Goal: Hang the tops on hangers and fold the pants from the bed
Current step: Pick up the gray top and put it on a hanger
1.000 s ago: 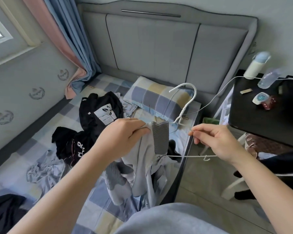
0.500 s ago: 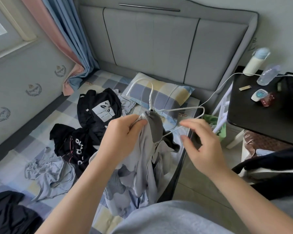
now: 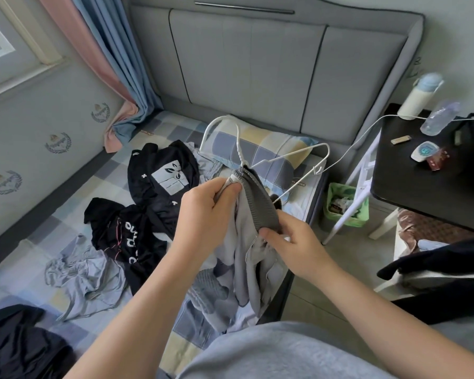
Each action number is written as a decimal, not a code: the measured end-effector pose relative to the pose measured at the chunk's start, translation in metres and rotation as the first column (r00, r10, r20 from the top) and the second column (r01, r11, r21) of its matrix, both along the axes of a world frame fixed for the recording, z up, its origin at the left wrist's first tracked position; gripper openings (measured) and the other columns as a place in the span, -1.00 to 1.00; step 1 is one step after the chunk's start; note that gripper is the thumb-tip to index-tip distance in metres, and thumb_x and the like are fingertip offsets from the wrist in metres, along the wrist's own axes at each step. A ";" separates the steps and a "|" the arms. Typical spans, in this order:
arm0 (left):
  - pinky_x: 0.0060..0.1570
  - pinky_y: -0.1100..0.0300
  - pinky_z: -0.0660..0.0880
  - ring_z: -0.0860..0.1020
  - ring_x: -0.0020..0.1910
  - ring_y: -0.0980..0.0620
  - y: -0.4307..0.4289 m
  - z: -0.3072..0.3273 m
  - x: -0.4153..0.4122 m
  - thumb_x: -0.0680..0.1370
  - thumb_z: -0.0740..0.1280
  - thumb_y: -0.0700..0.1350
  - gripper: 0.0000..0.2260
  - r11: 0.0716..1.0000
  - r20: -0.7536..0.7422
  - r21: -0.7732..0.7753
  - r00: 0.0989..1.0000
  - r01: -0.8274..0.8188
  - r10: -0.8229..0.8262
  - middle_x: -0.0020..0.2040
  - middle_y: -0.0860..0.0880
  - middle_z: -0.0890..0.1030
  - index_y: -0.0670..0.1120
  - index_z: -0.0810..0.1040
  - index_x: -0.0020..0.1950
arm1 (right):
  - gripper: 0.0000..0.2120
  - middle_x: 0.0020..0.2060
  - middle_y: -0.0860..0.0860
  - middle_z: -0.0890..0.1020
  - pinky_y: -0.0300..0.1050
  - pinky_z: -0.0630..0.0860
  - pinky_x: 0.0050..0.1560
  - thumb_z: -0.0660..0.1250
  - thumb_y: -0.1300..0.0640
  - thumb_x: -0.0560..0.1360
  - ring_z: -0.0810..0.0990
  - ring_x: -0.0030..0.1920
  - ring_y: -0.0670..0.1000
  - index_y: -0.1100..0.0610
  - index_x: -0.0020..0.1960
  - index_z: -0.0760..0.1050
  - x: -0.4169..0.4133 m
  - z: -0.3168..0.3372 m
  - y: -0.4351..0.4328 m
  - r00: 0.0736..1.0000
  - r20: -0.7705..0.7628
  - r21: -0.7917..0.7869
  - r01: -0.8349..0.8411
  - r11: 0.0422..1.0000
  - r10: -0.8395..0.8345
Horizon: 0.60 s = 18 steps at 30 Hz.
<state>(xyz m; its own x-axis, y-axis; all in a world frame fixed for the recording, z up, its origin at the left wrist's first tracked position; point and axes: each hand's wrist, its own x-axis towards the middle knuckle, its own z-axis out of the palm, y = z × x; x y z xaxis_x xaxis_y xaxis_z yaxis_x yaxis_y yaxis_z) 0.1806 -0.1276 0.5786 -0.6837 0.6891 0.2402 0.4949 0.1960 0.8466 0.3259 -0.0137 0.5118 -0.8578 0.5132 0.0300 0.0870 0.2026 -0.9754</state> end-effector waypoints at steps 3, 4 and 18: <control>-0.43 0.32 0.15 0.19 -0.45 0.13 0.000 0.000 0.000 0.62 0.35 -0.14 -0.55 0.999 0.030 0.017 0.999 0.035 -0.036 -0.48 0.12 0.20 -0.08 0.20 -0.37 | -0.92 -0.14 -0.16 0.67 -0.29 0.49 -0.06 0.33 0.09 0.63 0.64 -0.06 -0.14 -0.06 0.00 0.57 0.007 -0.013 0.007 0.982 0.149 -0.029 -0.114 0.993 0.117; -0.43 0.33 0.15 0.18 -0.46 0.13 -0.001 0.000 -0.001 0.62 0.36 -0.14 -0.55 0.999 0.036 0.019 0.999 0.038 -0.039 -0.48 0.12 0.20 -0.07 0.19 -0.37 | -0.92 -0.18 -0.17 0.66 -0.26 0.48 -0.09 0.33 0.00 0.61 0.62 -0.11 -0.18 -0.09 -0.06 0.57 0.009 -0.020 0.011 0.958 0.247 -0.006 -0.149 0.989 0.146; -0.50 0.31 0.22 0.30 -0.47 0.18 -0.043 0.005 -0.035 0.55 0.43 0.05 -0.87 0.961 -0.022 -0.267 0.996 0.074 -0.083 -0.43 -0.07 0.51 0.06 0.69 -0.16 | -0.89 -0.20 -0.32 0.44 0.14 -0.16 0.51 0.34 0.11 0.58 0.45 0.17 -0.15 -0.08 -0.08 0.52 0.044 -0.052 0.113 0.893 0.402 0.729 -0.178 0.661 -0.202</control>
